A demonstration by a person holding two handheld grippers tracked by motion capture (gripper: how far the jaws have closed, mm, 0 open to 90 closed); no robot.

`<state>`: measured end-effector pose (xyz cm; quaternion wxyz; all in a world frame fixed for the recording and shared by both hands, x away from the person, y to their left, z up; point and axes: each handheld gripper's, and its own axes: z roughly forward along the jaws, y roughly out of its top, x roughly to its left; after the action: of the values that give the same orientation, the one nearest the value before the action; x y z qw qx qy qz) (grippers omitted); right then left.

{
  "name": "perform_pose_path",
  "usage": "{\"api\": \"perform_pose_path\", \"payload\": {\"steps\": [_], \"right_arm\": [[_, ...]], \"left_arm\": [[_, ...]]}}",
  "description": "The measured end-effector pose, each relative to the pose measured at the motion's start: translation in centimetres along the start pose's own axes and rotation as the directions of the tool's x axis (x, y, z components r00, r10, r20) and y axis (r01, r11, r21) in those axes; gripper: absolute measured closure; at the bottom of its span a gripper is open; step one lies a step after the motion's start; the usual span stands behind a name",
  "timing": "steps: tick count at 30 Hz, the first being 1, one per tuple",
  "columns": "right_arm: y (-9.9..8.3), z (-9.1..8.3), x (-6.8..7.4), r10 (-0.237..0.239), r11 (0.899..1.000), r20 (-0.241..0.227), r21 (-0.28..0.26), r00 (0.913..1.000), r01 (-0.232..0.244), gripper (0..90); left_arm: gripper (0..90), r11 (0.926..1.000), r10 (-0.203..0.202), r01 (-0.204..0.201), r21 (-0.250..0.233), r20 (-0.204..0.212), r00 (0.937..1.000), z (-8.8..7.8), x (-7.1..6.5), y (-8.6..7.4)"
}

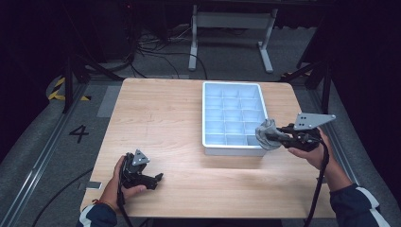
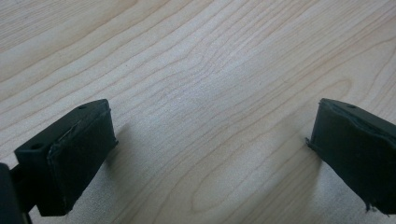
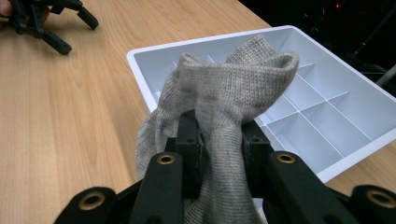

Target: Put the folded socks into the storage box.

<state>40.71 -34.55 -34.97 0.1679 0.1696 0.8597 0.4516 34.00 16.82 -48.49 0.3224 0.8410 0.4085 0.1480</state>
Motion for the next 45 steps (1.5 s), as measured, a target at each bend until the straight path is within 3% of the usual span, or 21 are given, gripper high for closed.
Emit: {"api": "perform_pose_path", "payload": {"steps": [26,32,40,45], "right_arm": [[0.5,4.6,-3.6,0.027,0.992,0.040,0.122,0.9988,-0.032,74.8],[0.2,5.8,-4.1,0.006,0.985,0.063,0.170,0.9980,-0.017,74.8],[-0.4,6.8,-4.7,0.020,0.979,0.069,0.202,0.9974,-0.034,74.8],[-0.6,7.6,-4.9,0.004,0.968,0.084,0.249,0.9965,-0.025,74.8]], "left_arm": [[0.3,1.0000,0.000,0.000,0.000,0.000,1.0000,0.0,0.0,0.0],[0.3,1.0000,0.000,0.000,0.000,0.000,1.0000,0.0,0.0,0.0],[0.3,1.0000,0.000,0.000,0.000,0.000,1.0000,0.0,0.0,0.0],[0.3,1.0000,-0.003,0.003,-0.001,0.001,1.0000,0.0,0.0,0.0]]}}
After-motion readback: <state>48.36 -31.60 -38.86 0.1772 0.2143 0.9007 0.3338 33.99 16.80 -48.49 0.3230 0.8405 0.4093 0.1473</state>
